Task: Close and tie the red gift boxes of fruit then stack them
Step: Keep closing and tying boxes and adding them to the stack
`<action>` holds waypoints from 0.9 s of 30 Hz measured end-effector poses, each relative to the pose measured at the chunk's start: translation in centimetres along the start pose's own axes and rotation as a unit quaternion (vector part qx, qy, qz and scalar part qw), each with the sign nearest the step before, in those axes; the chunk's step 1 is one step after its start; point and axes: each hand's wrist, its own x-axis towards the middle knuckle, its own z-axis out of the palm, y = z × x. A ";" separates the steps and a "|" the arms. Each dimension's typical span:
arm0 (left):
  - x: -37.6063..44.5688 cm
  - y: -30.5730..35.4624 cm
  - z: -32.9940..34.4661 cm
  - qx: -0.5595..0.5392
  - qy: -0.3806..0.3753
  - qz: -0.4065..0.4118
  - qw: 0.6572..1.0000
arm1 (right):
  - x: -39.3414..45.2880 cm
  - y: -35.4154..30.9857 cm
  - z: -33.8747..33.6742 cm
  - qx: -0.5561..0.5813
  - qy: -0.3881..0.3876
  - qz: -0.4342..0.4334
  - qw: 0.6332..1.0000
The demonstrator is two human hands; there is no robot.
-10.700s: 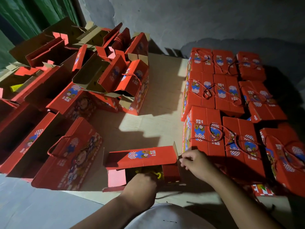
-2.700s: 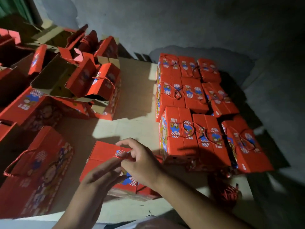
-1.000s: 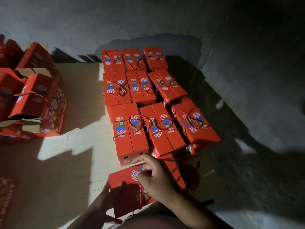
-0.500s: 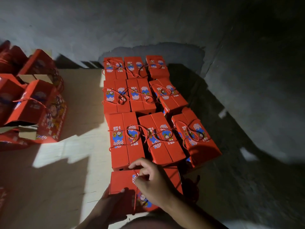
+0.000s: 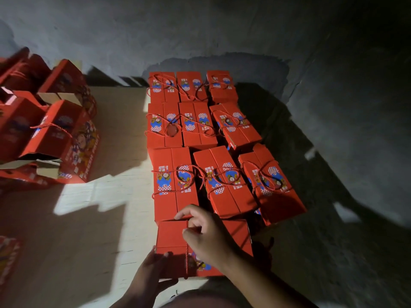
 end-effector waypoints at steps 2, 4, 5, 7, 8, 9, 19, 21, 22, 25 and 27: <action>-0.3 -0.2 -0.1 0.002 -0.012 -0.006 1.000 | -0.2 0.1 0.0 -0.006 0.002 0.001 1.000; -0.8 0.0 -0.2 0.012 -0.034 -0.012 0.999 | -0.4 0.3 -0.1 -0.009 0.001 0.009 1.000; -1.1 0.0 -0.3 0.021 -0.042 -0.015 0.999 | -0.5 0.3 -0.2 -0.014 0.000 0.012 1.000; -1.4 0.1 -0.6 0.047 -0.051 -0.014 0.998 | -0.7 0.7 -0.4 -0.026 -0.006 0.019 0.999; -1.5 0.0 -0.9 0.058 -0.050 -0.011 0.997 | -0.7 0.9 -0.5 -0.031 -0.011 0.026 0.999; -1.6 0.0 -1.3 0.064 -0.045 -0.008 0.997 | -0.6 1.1 -0.5 -0.036 -0.016 0.034 0.999; -4.2 1.8 -5.8 0.015 -0.007 0.035 0.999 | 1.6 2.3 2.0 -0.080 0.023 0.111 0.990; -4.2 2.1 -7.5 0.017 0.007 0.045 0.999 | 2.0 2.7 2.9 -0.078 0.026 0.115 0.990; -4.1 2.3 -8.4 0.017 0.017 0.049 0.999 | 2.2 2.9 3.3 -0.088 0.028 0.116 0.989; -3.9 3.5 -11.9 0.025 0.050 0.075 0.996 | 2.9 3.4 4.4 -0.104 0.047 0.109 0.987; -3.8 4.7 -14.9 0.042 0.079 0.109 0.990 | 3.4 3.7 5.0 -0.091 0.051 0.120 0.987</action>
